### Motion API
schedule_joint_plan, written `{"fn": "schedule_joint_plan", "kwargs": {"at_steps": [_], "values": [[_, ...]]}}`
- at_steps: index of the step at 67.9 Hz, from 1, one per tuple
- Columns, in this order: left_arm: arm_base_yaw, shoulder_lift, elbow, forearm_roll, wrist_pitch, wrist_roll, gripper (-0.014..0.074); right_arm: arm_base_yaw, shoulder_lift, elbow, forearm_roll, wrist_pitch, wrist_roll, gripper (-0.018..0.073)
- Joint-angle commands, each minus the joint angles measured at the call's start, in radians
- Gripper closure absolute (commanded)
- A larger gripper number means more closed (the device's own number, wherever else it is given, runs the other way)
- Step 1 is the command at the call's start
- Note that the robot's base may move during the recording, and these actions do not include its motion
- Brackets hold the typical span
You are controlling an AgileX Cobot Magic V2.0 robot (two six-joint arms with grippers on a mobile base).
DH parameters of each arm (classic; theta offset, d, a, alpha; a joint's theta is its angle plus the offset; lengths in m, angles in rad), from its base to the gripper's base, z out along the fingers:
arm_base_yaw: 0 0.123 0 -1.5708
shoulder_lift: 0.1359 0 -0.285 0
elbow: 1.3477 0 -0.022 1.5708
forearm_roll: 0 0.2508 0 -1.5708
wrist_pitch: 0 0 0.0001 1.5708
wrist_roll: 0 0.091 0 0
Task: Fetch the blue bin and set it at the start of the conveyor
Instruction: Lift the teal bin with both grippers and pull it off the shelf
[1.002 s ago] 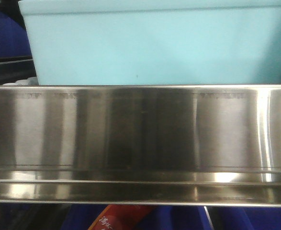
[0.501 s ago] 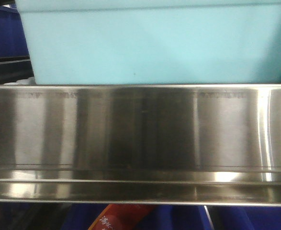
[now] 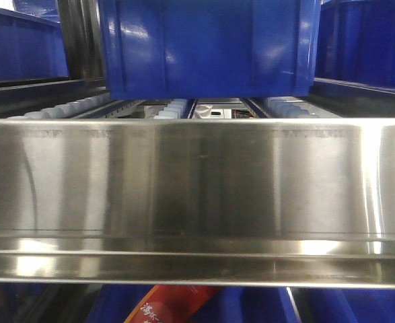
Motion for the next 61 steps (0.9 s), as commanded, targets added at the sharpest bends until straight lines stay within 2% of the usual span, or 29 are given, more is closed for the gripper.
{"fn": "schedule_joint_plan", "kwargs": {"at_steps": [1, 35, 61], "values": [[-0.003, -0.032, -0.008, 0.016, 0.020, 0.016, 0.0708, -0.008, -0.031, -0.029, -0.032, -0.019, -0.021, 0.0712], [-0.003, -0.035, -0.008, 0.016, 0.008, 0.016, 0.0708, -0.008, -0.033, -0.057, -0.029, -0.020, -0.021, 0.0712], [-0.003, -0.035, -0.008, 0.016, -0.189, 0.016, 0.0708, -0.008, -0.033, -0.057, -0.029, -0.052, -0.021, 0.0712]]}}
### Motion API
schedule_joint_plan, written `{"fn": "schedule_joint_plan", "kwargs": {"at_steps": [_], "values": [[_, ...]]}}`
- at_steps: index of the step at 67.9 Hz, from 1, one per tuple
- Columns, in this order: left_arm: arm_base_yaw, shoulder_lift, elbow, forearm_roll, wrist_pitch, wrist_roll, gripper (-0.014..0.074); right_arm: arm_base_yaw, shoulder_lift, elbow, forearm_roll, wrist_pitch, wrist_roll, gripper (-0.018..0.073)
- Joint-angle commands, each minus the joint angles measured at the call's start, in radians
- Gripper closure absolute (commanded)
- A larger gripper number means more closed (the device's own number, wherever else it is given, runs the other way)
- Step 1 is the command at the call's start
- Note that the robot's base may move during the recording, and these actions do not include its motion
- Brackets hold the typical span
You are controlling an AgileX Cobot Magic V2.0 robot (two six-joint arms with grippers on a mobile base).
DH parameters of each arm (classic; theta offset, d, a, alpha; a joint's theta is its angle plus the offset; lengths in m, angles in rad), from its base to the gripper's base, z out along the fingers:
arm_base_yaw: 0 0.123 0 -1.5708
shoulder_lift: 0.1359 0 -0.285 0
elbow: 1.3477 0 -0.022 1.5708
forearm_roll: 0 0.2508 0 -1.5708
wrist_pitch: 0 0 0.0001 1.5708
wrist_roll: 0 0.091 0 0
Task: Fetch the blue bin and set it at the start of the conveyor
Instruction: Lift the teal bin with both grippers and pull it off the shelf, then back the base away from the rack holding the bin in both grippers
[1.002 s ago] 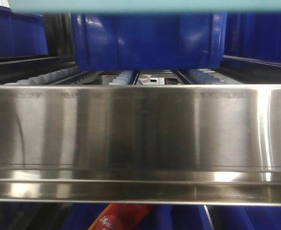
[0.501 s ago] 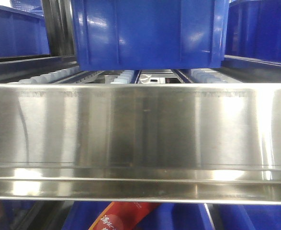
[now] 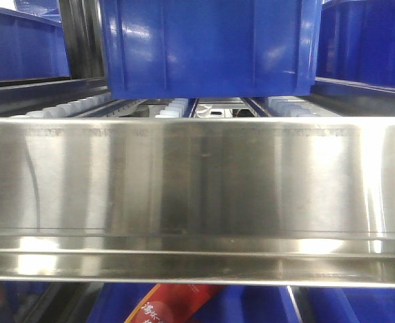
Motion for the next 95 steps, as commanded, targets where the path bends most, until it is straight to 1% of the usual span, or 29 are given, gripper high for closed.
{"fn": "schedule_joint_plan", "kwargs": {"at_steps": [1, 28, 40, 95], "values": [[0.002, -0.019, -0.008, 0.018, -0.099, 0.016, 0.0708, -0.008, -0.017, -0.017, -0.017, -0.028, -0.021, 0.0712], [0.002, -0.019, -0.008, 0.018, -0.347, 0.016, 0.0708, -0.008, -0.017, -0.017, -0.017, -0.039, -0.021, 0.0712], [0.002, -0.019, -0.008, 0.018, -0.431, 0.016, 0.0708, -0.008, -0.017, -0.017, -0.017, -0.041, -0.021, 0.0712], [0.002, -0.010, -0.008, 0.020, -0.432, 0.016, 0.0708, -0.008, 0.014, -0.017, -0.016, -0.056, -0.021, 0.0712]]}}
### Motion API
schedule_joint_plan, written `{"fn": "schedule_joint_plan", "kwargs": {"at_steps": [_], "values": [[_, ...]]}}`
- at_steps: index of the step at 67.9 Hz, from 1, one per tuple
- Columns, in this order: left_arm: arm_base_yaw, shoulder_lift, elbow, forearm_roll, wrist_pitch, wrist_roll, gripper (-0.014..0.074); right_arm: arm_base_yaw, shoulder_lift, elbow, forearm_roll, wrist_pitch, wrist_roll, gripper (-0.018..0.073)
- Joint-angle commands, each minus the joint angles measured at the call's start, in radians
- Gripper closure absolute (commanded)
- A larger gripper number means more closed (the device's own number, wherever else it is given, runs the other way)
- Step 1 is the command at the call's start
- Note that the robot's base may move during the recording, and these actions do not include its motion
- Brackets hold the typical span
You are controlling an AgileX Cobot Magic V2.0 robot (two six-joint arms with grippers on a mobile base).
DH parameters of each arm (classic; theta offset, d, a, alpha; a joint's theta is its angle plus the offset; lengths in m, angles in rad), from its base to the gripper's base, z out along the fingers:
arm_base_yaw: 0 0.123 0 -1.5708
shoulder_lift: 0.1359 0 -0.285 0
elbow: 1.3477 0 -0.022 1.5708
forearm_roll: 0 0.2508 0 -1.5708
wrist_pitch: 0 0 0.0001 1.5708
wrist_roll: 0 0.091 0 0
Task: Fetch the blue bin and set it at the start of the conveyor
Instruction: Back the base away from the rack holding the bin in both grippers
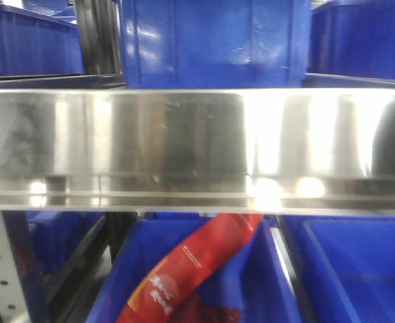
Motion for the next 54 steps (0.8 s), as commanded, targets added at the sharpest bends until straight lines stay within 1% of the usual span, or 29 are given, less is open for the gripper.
{"fn": "schedule_joint_plan", "kwargs": {"at_steps": [1, 16, 54], "values": [[0.002, -0.012, -0.012, -0.025, -0.089, -0.009, 0.0708, -0.007, -0.005, -0.007, -0.013, -0.013, -0.030, 0.0712], [0.002, -0.012, -0.012, -0.025, -0.089, -0.009, 0.0708, -0.007, -0.005, -0.007, -0.013, -0.036, -0.030, 0.0712], [0.002, -0.012, -0.012, -0.025, -0.089, -0.009, 0.0708, -0.007, -0.005, -0.007, -0.013, -0.036, -0.030, 0.0712]]}}
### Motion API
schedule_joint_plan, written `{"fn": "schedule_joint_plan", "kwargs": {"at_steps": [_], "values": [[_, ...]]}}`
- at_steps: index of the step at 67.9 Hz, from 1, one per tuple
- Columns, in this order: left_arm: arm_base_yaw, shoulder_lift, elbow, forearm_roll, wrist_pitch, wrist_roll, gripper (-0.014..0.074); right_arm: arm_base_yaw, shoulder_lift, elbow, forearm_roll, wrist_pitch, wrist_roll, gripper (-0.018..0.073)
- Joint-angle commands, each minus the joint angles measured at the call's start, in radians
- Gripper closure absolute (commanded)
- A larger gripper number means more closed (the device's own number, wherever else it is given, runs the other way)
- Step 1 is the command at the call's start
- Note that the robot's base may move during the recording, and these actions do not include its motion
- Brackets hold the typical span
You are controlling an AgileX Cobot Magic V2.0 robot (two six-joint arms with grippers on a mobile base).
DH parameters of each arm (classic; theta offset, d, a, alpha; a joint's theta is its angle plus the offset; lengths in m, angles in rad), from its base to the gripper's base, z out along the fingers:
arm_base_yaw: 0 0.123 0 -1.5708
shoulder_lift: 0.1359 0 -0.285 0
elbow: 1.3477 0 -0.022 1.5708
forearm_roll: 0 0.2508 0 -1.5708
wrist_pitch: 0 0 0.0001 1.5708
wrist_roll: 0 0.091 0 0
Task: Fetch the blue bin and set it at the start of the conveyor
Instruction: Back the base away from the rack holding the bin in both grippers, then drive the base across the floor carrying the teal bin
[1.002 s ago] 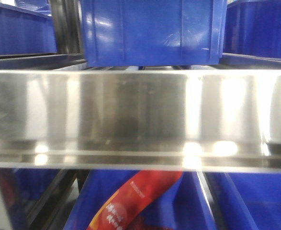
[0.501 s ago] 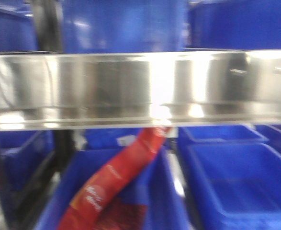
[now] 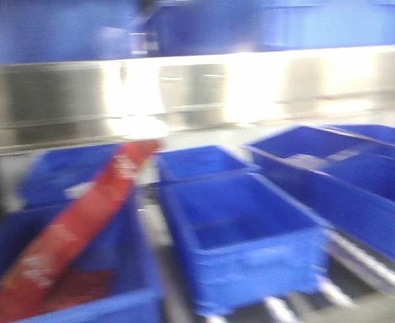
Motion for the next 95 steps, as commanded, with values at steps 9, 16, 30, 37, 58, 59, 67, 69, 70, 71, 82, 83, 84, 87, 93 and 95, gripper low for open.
{"fn": "schedule_joint_plan", "kwargs": {"at_steps": [9, 16, 30, 37, 58, 59, 67, 69, 70, 71, 82, 83, 84, 87, 93, 95], "values": [[0.002, -0.014, -0.012, -0.028, -0.081, -0.009, 0.0708, -0.007, -0.009, -0.007, -0.016, -0.018, -0.030, 0.0712], [0.002, -0.014, -0.012, -0.028, -0.081, -0.009, 0.0708, -0.007, -0.009, -0.007, -0.016, -0.018, -0.030, 0.0712], [0.002, -0.014, -0.012, -0.028, -0.081, -0.009, 0.0708, -0.007, -0.009, -0.007, -0.016, -0.018, -0.030, 0.0712], [0.002, -0.014, -0.012, -0.028, -0.081, -0.009, 0.0708, -0.007, -0.009, -0.007, -0.016, -0.018, -0.030, 0.0712], [0.002, -0.014, -0.012, -0.028, -0.081, -0.009, 0.0708, -0.007, -0.009, -0.007, -0.016, -0.018, -0.030, 0.0712], [0.002, -0.014, -0.012, -0.028, -0.081, -0.009, 0.0708, -0.007, -0.009, -0.007, -0.016, -0.018, -0.030, 0.0712], [0.002, -0.014, -0.012, -0.028, -0.081, -0.009, 0.0708, -0.007, -0.009, -0.007, -0.016, -0.018, -0.030, 0.0712], [0.002, -0.014, -0.012, -0.028, -0.081, -0.009, 0.0708, -0.007, -0.009, -0.007, -0.016, -0.018, -0.030, 0.0712], [0.002, -0.014, -0.012, -0.028, -0.081, -0.009, 0.0708, -0.007, -0.009, -0.007, -0.016, -0.018, -0.030, 0.0712], [0.002, -0.014, -0.012, -0.028, -0.081, -0.009, 0.0708, -0.007, -0.009, -0.007, -0.016, -0.018, -0.030, 0.0712], [0.002, -0.014, -0.012, -0.028, -0.081, -0.009, 0.0708, -0.007, -0.009, -0.007, -0.016, -0.018, -0.030, 0.0712], [0.002, -0.014, -0.012, -0.028, -0.081, -0.009, 0.0708, -0.007, -0.009, -0.007, -0.016, -0.018, -0.030, 0.0712], [0.002, -0.014, -0.012, -0.028, -0.081, -0.009, 0.0708, -0.007, -0.009, -0.007, -0.016, -0.018, -0.030, 0.0712], [0.002, -0.014, -0.012, -0.028, -0.081, -0.009, 0.0708, -0.007, -0.009, -0.007, -0.016, -0.018, -0.030, 0.0712], [0.002, -0.014, -0.012, -0.028, -0.081, -0.009, 0.0708, -0.007, -0.009, -0.007, -0.016, -0.018, -0.030, 0.0712], [0.002, -0.014, -0.012, -0.028, -0.081, -0.009, 0.0708, -0.007, -0.009, -0.007, -0.016, -0.018, -0.030, 0.0712]]}}
